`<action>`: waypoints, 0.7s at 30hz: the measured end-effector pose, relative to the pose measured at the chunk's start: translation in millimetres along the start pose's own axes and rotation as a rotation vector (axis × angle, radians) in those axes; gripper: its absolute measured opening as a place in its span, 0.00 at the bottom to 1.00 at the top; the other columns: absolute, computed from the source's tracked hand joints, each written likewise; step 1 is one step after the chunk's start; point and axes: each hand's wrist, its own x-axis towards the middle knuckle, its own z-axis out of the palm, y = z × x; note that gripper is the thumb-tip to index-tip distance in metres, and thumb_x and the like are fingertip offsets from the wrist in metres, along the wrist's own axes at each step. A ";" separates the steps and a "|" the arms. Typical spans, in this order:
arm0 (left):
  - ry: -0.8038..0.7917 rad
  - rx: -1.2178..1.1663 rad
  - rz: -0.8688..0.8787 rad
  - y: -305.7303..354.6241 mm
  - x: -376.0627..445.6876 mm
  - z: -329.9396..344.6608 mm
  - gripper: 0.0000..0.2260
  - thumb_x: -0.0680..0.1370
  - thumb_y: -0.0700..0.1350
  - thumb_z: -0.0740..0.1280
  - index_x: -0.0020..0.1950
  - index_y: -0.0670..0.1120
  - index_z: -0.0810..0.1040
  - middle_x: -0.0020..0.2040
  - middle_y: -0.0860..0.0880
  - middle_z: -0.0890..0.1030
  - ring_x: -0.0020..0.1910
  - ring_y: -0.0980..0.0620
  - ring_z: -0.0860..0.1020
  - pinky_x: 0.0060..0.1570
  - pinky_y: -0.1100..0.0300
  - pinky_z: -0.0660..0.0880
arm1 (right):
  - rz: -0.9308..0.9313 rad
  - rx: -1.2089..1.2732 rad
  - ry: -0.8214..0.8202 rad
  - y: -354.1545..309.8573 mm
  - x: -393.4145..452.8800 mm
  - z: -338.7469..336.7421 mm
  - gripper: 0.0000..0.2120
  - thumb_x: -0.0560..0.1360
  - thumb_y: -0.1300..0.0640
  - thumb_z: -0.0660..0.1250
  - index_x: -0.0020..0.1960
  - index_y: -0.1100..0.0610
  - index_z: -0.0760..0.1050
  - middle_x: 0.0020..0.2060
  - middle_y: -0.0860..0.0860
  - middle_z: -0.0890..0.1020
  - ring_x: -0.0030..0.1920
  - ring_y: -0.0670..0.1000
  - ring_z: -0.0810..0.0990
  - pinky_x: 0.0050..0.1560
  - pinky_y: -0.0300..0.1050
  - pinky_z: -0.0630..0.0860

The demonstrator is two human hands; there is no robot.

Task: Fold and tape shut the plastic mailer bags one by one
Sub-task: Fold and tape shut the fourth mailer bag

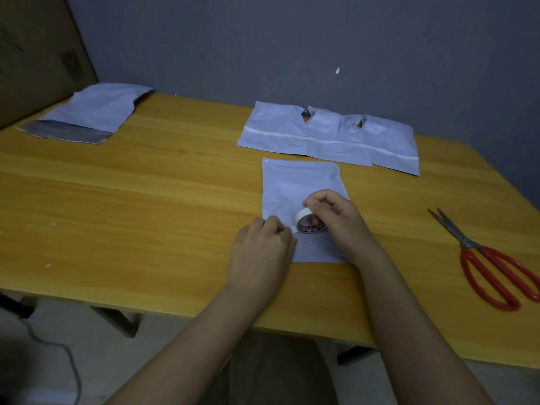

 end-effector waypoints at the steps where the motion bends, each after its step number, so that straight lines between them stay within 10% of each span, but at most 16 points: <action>1: 0.000 -0.007 0.006 -0.2 0.6 0.7 0.15 0.74 0.50 0.58 0.39 0.47 0.83 0.39 0.50 0.79 0.36 0.46 0.77 0.32 0.56 0.72 | 0.001 -0.040 -0.016 -0.5 0.7 -2.8 0.08 0.79 0.60 0.63 0.42 0.55 0.76 0.34 0.54 0.75 0.33 0.45 0.74 0.39 0.37 0.71; 10: 0.075 -0.028 0.098 -1.0 -0.4 8.4 0.10 0.74 0.44 0.63 0.40 0.42 0.82 0.42 0.45 0.78 0.43 0.45 0.77 0.45 0.56 0.69 | -0.042 -0.095 -0.011 6.0 -6.8 -7.7 0.18 0.80 0.56 0.62 0.32 0.59 0.68 0.26 0.43 0.71 0.30 0.40 0.69 0.34 0.31 0.65; 17: -0.001 0.022 0.051 -0.2 -4.5 1.3 0.14 0.75 0.48 0.59 0.43 0.45 0.83 0.44 0.48 0.81 0.38 0.47 0.80 0.36 0.57 0.75 | -0.119 -0.164 -0.005 3.6 -9.0 -4.7 0.20 0.79 0.53 0.62 0.36 0.66 0.69 0.33 0.64 0.71 0.33 0.49 0.69 0.35 0.39 0.66; 21: 0.005 0.019 0.040 0.4 -6.3 0.5 0.14 0.74 0.49 0.61 0.46 0.44 0.85 0.51 0.47 0.83 0.43 0.48 0.83 0.41 0.58 0.78 | -0.135 -0.197 -0.001 5.9 -6.8 -1.8 0.15 0.79 0.53 0.64 0.38 0.62 0.72 0.29 0.53 0.69 0.31 0.47 0.68 0.33 0.39 0.66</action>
